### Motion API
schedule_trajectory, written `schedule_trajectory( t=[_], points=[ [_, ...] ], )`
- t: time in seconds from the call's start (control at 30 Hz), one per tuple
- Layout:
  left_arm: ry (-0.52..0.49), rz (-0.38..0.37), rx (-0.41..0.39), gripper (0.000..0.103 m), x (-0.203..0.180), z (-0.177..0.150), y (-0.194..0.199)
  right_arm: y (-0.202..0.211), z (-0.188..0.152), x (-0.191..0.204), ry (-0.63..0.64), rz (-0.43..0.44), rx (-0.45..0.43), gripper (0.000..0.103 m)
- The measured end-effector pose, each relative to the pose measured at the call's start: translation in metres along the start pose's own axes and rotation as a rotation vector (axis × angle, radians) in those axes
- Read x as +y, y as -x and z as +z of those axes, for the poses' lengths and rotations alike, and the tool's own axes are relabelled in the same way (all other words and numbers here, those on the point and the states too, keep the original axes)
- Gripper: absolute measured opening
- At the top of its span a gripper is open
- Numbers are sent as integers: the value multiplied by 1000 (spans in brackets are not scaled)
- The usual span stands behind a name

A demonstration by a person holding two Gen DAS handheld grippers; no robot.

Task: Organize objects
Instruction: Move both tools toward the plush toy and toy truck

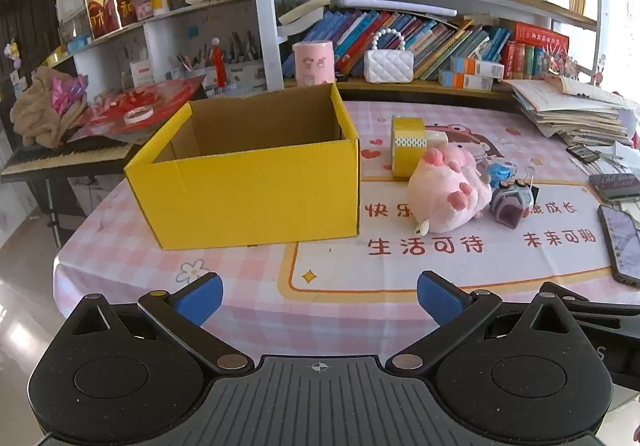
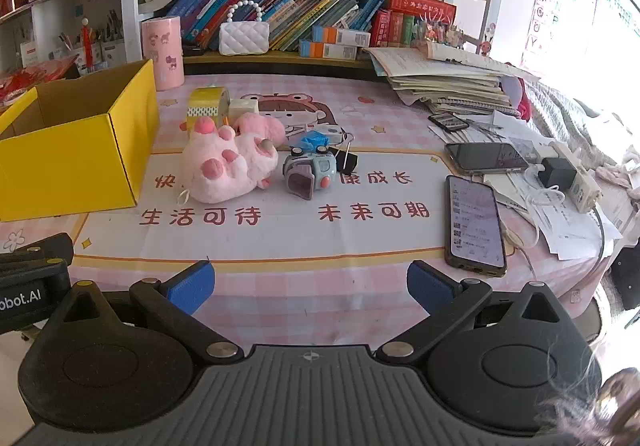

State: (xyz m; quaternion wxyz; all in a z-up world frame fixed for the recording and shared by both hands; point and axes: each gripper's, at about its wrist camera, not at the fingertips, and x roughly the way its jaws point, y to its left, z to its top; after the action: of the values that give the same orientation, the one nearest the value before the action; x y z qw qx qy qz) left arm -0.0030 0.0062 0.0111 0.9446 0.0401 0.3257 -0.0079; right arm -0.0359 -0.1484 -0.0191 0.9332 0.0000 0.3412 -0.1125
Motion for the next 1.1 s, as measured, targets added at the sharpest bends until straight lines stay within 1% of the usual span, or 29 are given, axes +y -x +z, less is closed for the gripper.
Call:
schedule_trajectory(
  t=[0.47, 0.83, 1.1],
  points=[
    [-14, -9, -8, 103, 2, 2, -2, 1, 1, 2, 0, -3, -1, 103],
    [-21, 1, -9, 103, 6, 4, -5, 1, 3, 4, 3, -7, -3, 103],
    [-20, -4, -3, 103, 12, 5, -8, -1, 3, 14, 2, -11, 5, 103]
  ],
)
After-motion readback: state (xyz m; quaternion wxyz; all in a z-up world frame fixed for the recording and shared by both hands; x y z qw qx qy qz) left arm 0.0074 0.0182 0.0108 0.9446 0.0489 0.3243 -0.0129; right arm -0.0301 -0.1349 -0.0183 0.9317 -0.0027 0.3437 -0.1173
